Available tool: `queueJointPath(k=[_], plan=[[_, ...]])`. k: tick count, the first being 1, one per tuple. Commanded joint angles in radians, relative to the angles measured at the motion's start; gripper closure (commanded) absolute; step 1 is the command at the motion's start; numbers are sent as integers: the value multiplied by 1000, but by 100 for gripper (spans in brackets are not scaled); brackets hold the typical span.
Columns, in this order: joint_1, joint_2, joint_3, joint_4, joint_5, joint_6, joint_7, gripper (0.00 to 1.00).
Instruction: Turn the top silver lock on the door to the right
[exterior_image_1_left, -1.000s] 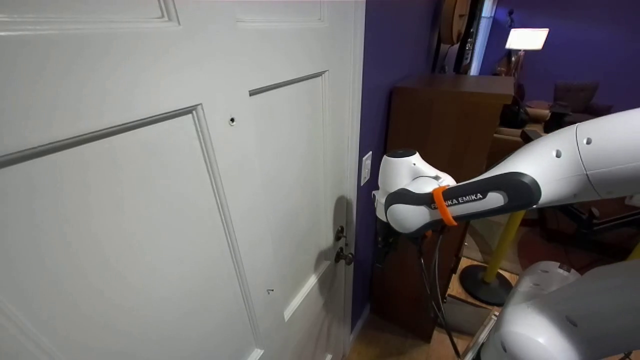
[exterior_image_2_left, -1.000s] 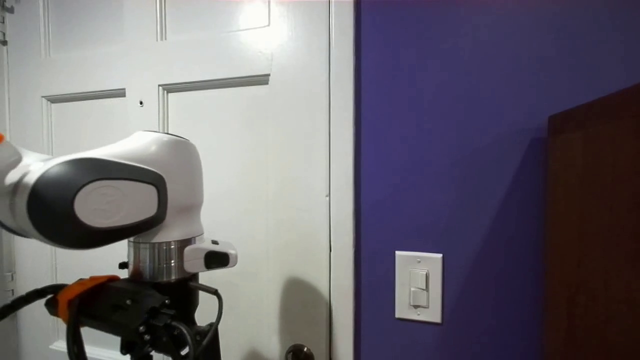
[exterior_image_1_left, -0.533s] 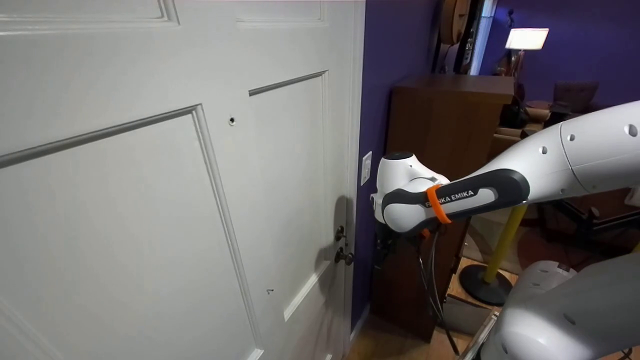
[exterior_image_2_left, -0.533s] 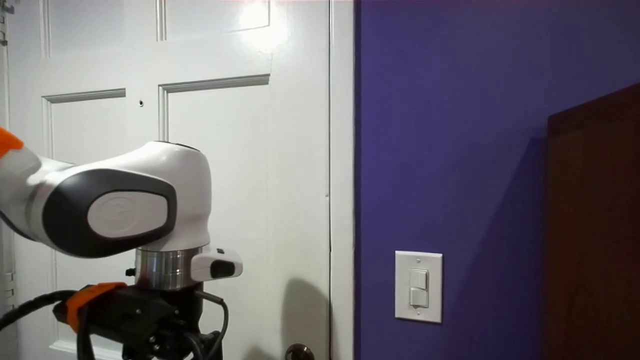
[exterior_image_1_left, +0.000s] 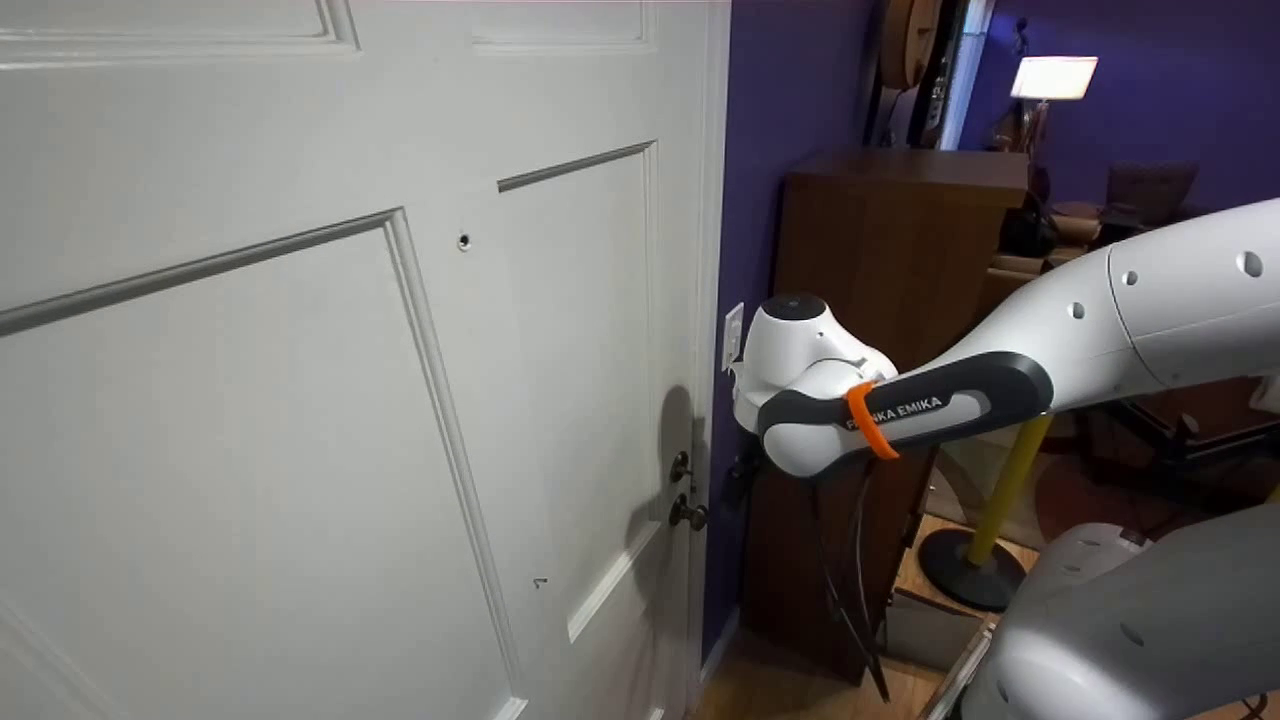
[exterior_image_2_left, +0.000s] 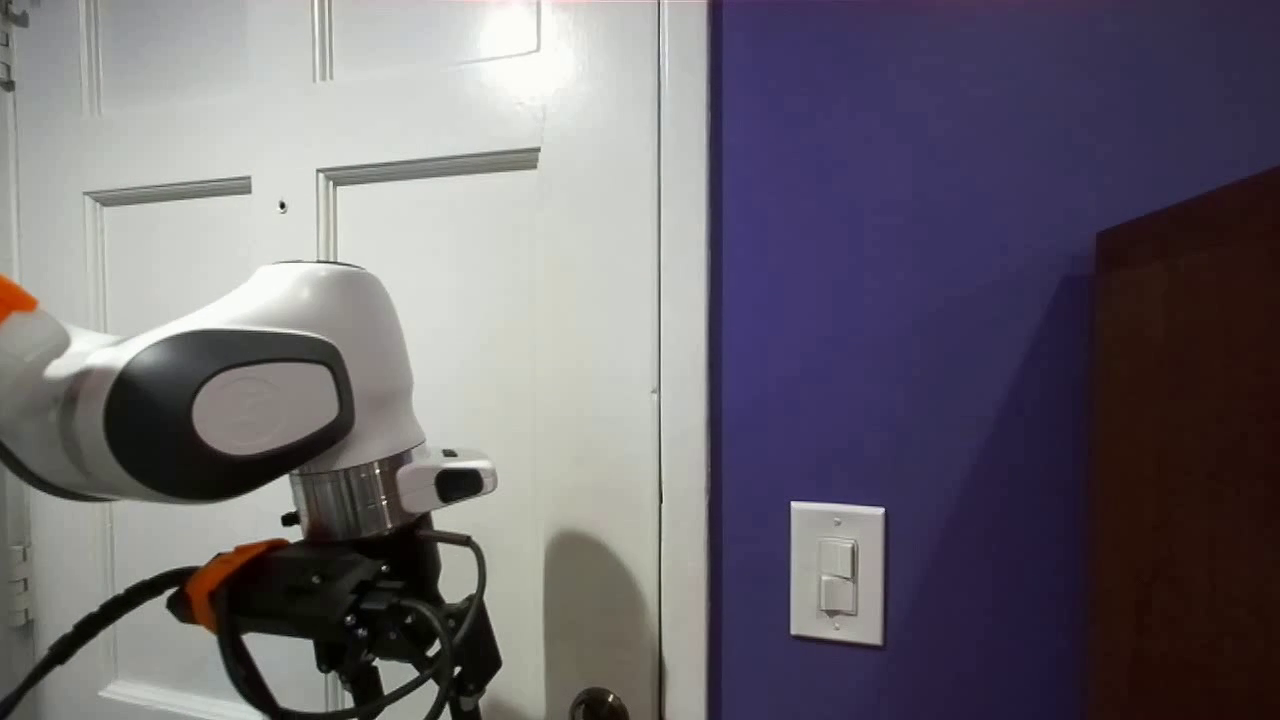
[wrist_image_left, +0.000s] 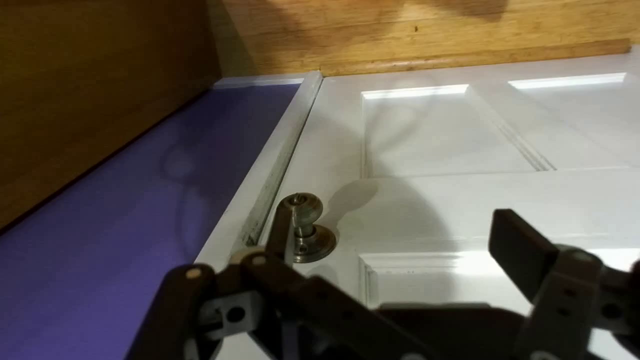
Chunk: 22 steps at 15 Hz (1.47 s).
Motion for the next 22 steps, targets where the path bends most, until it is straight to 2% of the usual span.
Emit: queueJointPath(k=[1,6,9,14,16,17,21,22], plan=[[-26,54,3,1,-15,80,47,0],[-51,140,-6,0,-29,182,36,0],[-83,205,21,0,-79,252,74,0],[-83,322,18,-2,-110,386,71,0],[-101,348,28,-2,-141,399,115,0],[-64,317,1,-2,-85,366,50,0],[-75,346,5,1,-105,378,79,0],[-101,344,19,5,-159,371,117,0]])
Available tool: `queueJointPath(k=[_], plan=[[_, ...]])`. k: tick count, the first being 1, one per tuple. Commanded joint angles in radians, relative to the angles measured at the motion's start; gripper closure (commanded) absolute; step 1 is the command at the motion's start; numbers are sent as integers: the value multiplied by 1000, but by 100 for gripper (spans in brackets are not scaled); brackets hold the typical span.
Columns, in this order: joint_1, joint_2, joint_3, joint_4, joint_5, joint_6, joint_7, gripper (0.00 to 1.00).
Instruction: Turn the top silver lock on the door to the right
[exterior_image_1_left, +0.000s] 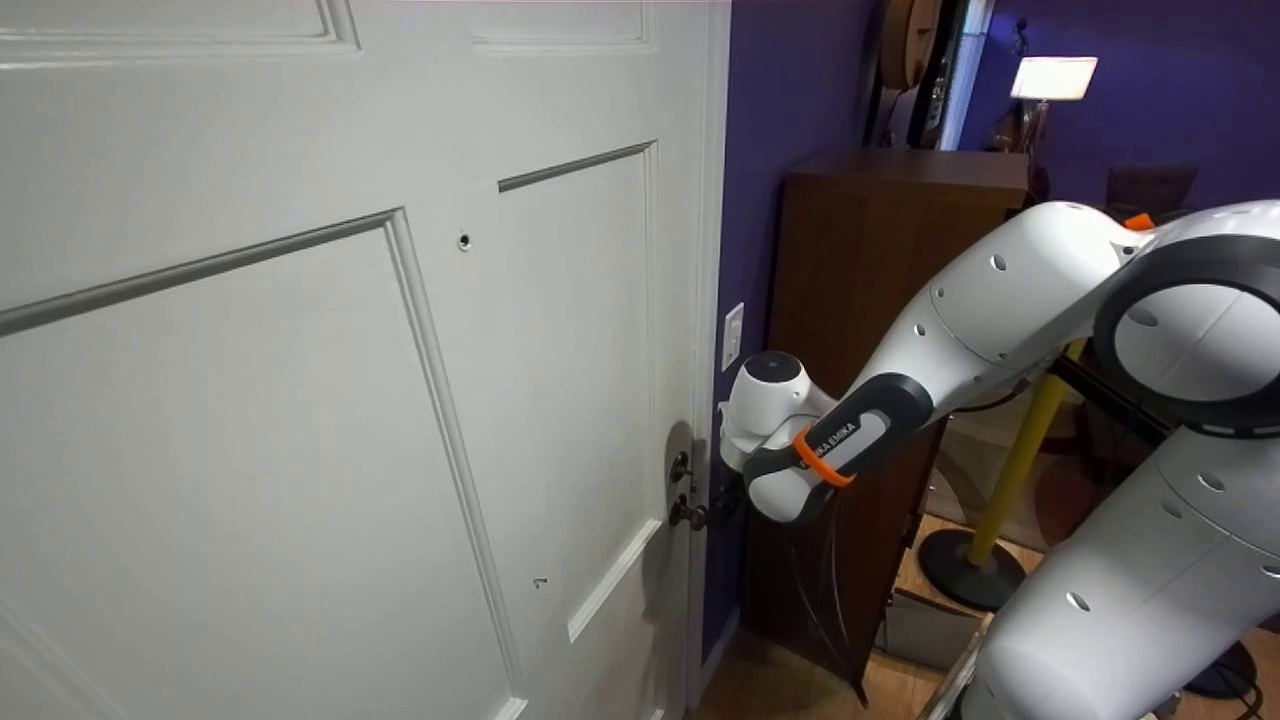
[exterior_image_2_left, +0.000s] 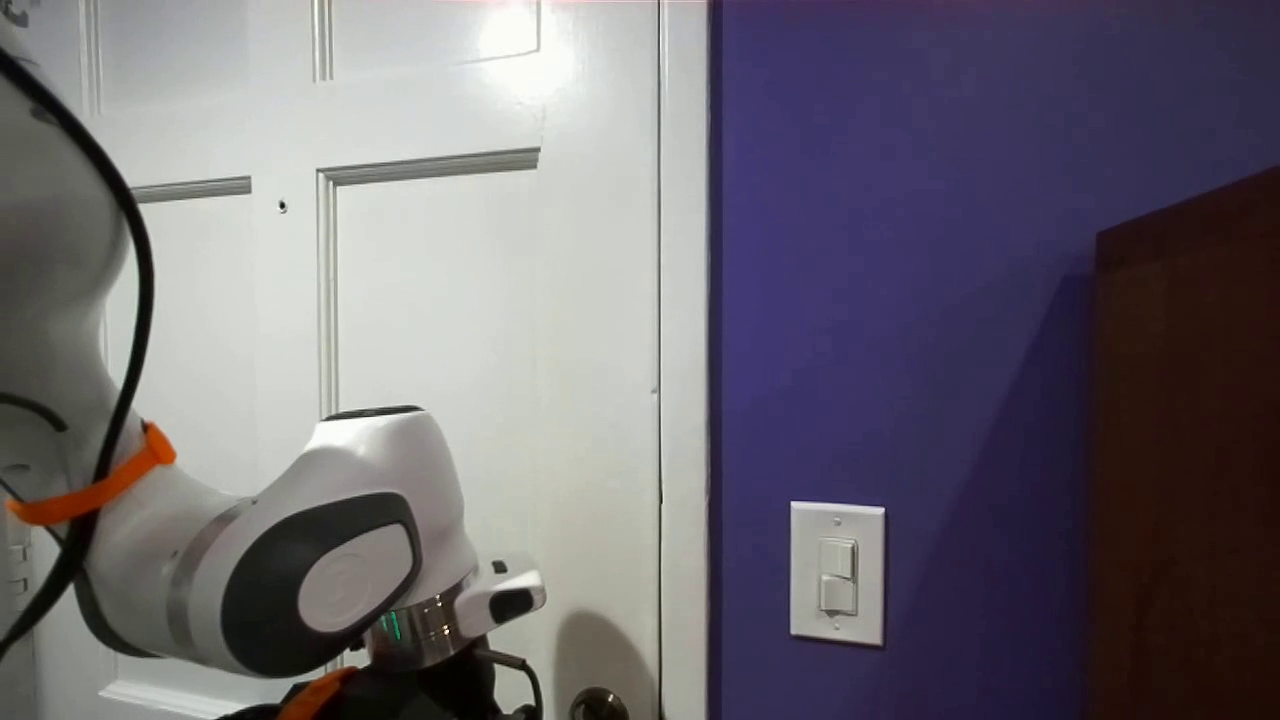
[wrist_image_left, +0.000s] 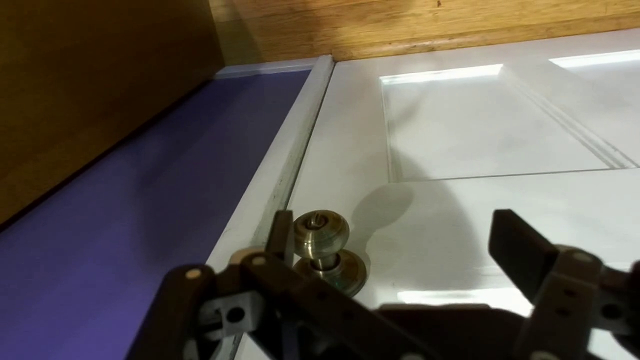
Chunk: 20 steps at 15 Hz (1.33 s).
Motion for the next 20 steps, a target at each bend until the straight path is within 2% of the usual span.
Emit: queueJointPath(k=[1,8,15,20], plan=[[-44,10,15,10,-95,6,69,0],[-154,20,38,7,-352,174,256,0],[-204,79,55,24,-422,284,343,0],[-216,141,49,52,-436,362,335,0]])
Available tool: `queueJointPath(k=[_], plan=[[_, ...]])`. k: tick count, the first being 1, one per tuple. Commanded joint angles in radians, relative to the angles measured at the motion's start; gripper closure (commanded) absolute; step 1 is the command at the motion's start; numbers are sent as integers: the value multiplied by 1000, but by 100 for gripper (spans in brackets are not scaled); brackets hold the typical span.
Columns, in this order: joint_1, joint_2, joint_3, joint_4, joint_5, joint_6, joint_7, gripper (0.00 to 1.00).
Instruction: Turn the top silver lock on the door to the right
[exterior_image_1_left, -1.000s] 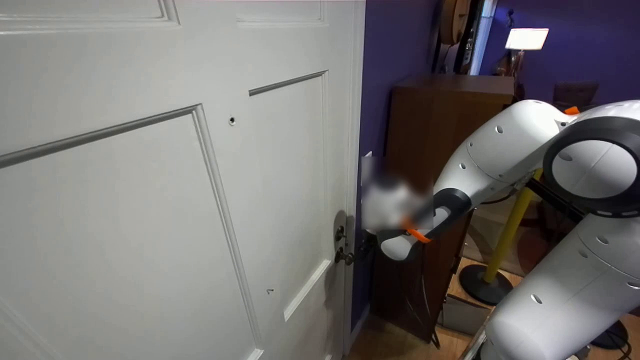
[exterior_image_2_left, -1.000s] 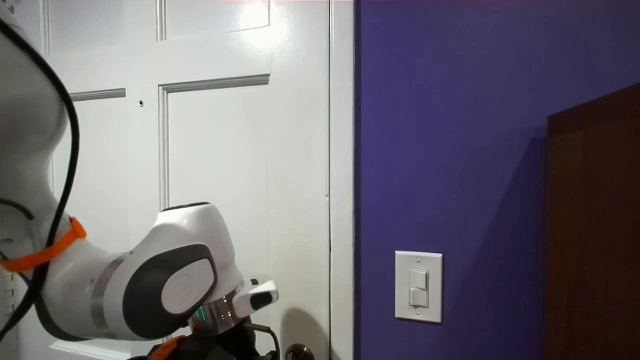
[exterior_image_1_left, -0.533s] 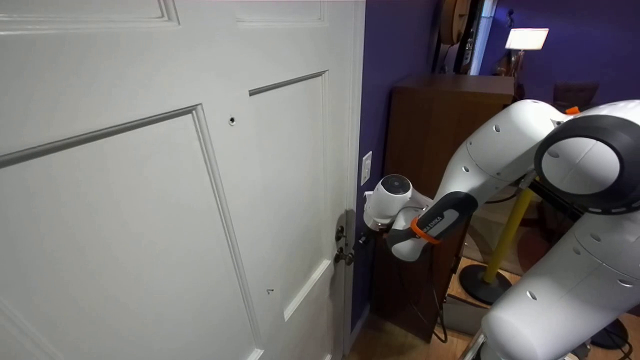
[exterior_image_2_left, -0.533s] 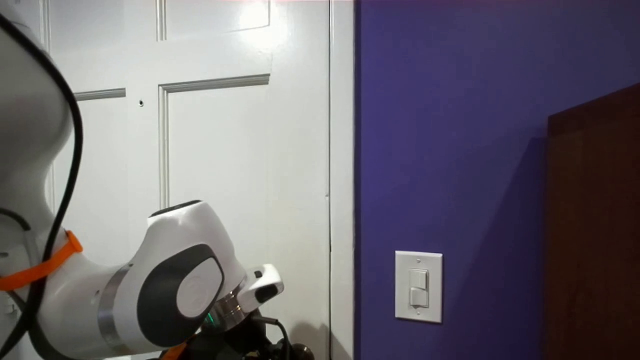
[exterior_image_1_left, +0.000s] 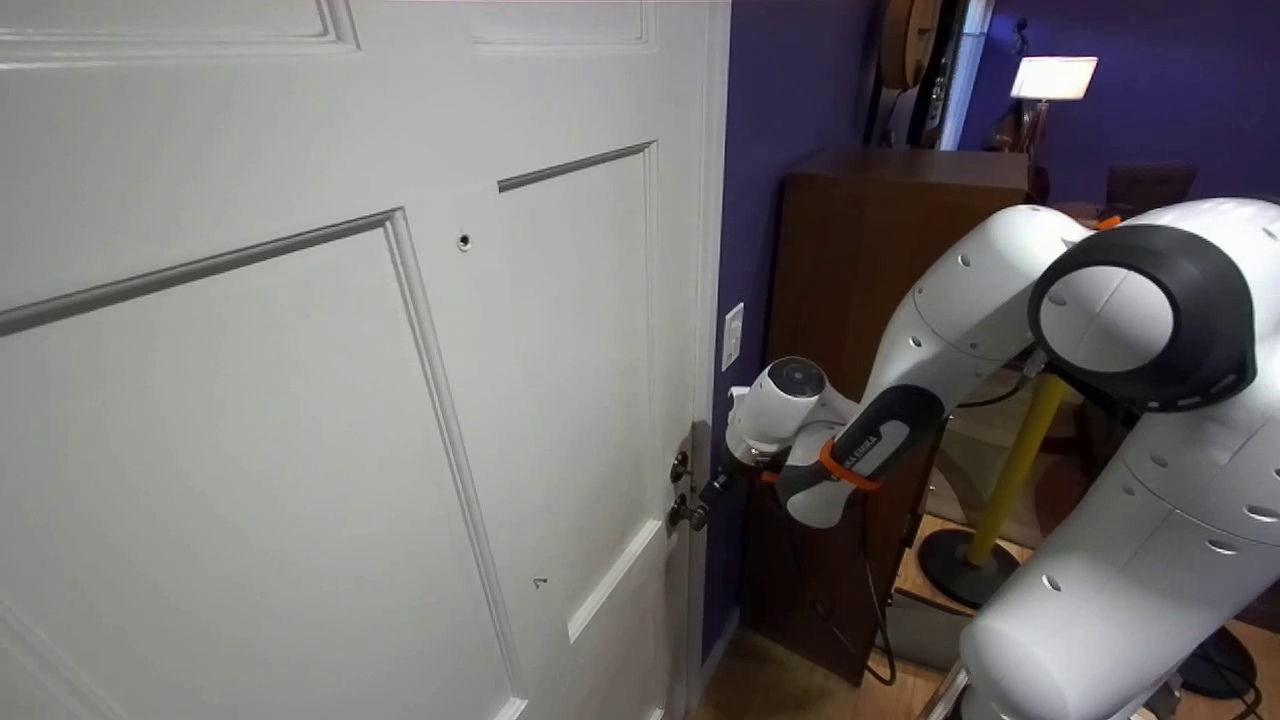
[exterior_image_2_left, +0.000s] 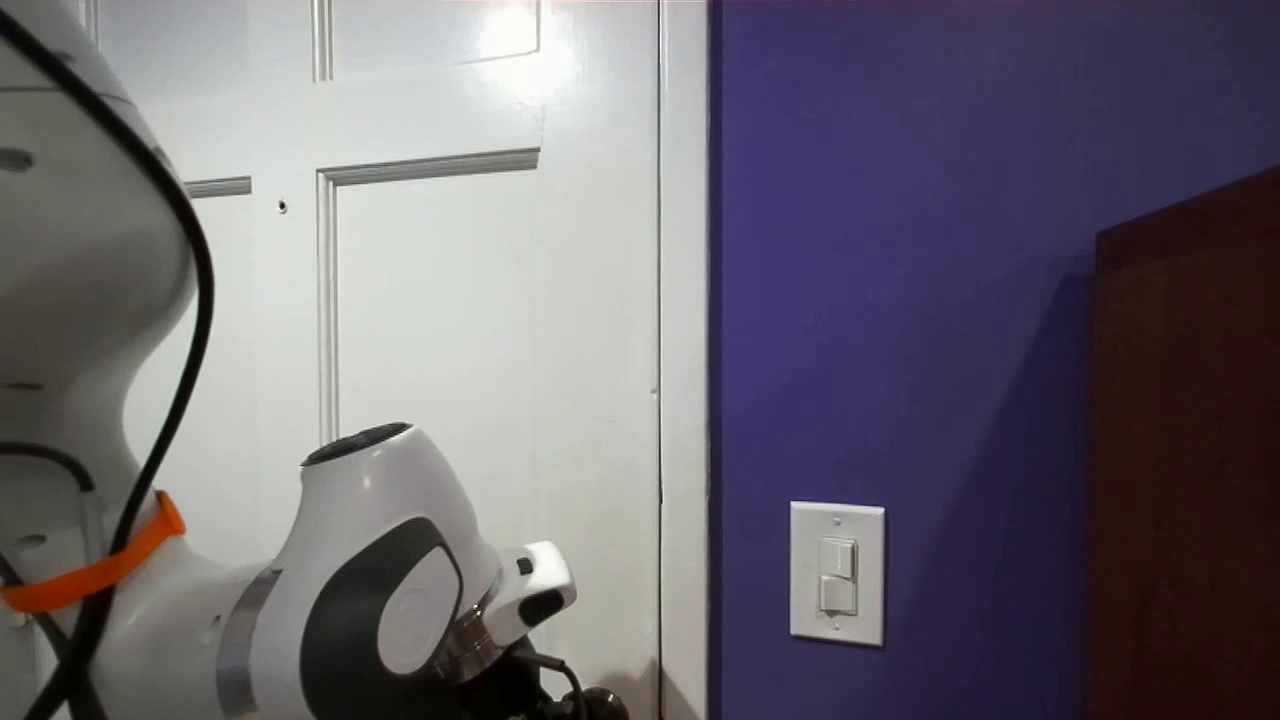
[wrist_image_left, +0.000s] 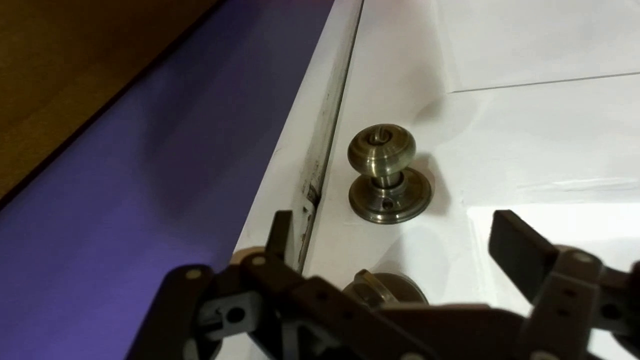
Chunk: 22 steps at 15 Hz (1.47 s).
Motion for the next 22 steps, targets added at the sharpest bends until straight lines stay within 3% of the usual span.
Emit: queueJointPath(k=[1,6,11,21,22], plan=[[-20,58,10,40,-34,41,29,0],[-4,46,0,30,-4,23,0,0],[-24,69,-12,73,-50,90,-5,0],[-8,170,-19,112,-20,172,-66,0],[58,174,-58,98,127,186,-192,0]])
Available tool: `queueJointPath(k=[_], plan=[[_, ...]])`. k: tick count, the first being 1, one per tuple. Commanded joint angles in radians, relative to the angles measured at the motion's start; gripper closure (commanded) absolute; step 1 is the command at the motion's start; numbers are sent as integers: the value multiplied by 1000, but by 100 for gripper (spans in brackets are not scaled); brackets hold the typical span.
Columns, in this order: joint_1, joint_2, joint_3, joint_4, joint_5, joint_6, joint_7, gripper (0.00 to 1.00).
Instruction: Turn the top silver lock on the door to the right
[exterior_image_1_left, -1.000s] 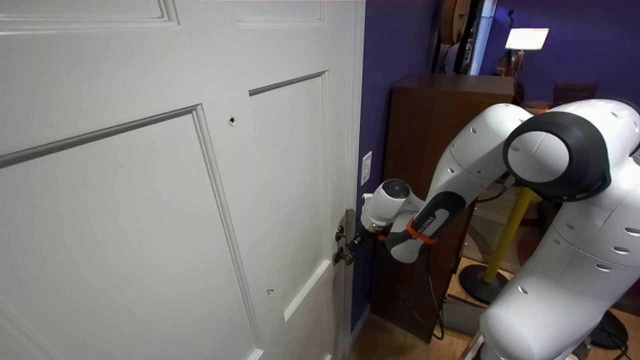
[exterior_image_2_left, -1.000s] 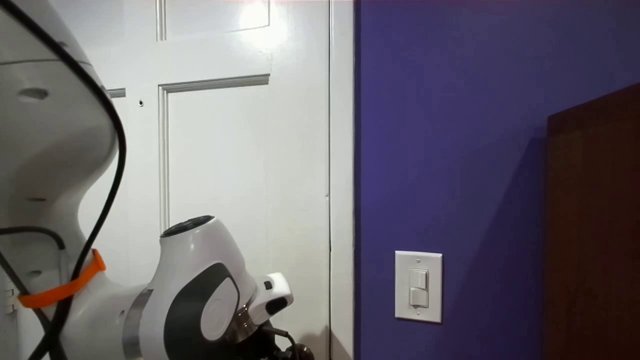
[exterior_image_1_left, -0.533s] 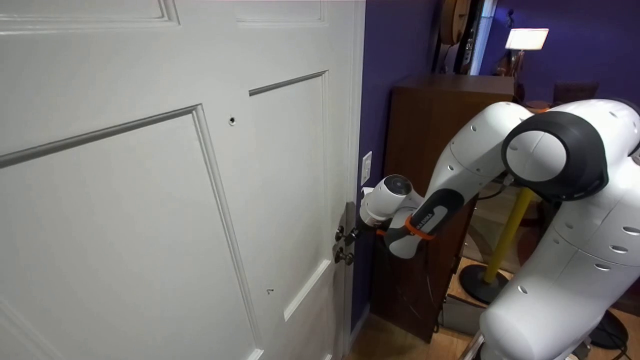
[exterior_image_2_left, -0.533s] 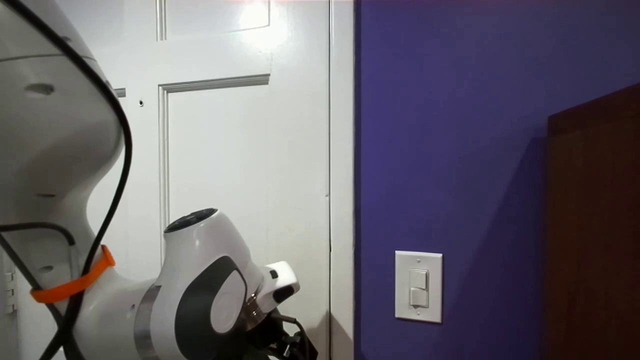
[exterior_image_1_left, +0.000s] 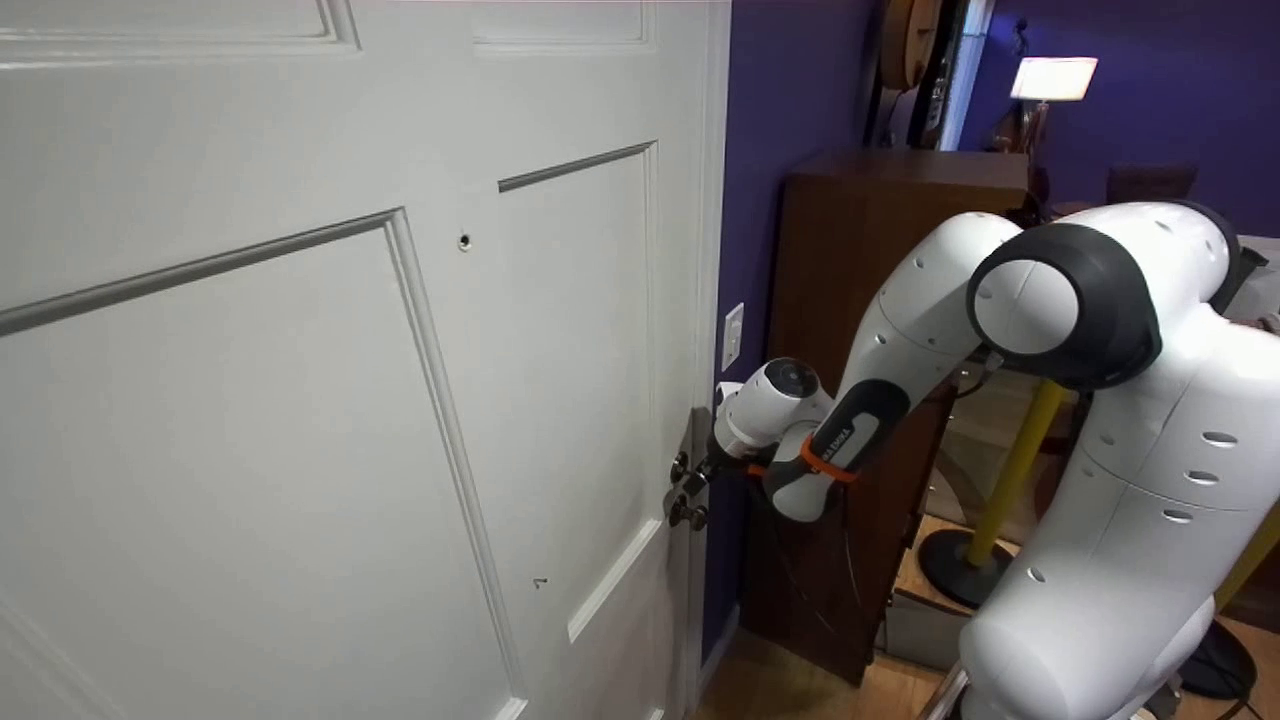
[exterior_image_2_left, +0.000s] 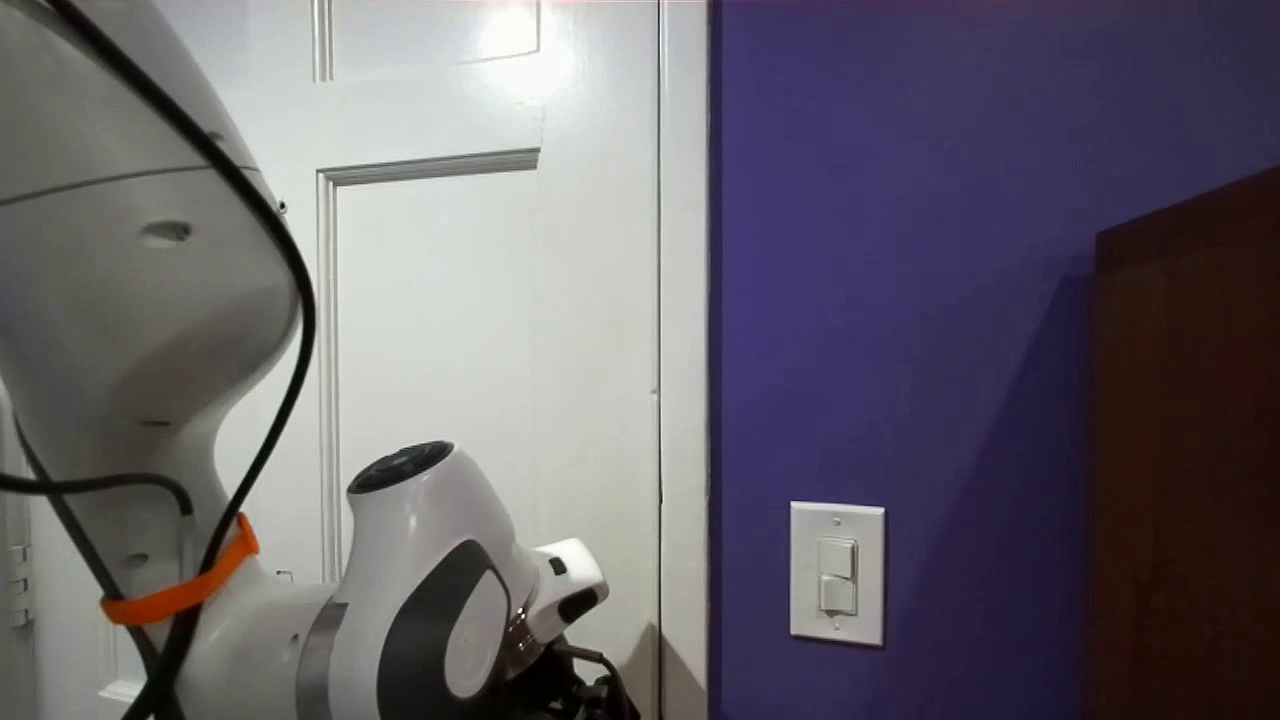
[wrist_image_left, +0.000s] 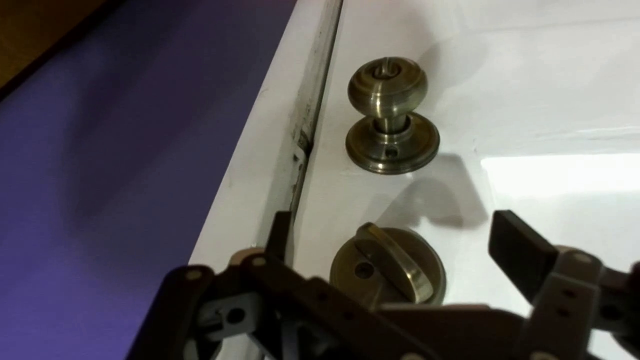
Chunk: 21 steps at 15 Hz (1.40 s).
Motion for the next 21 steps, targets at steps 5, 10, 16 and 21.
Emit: queueJointPath(k=[5,10,16,21], plan=[[46,73,-17,17,140,76,-154,26],[45,79,-20,21,140,77,-156,62],[45,78,-29,31,137,112,-163,20],[47,85,-29,33,136,114,-166,58]])
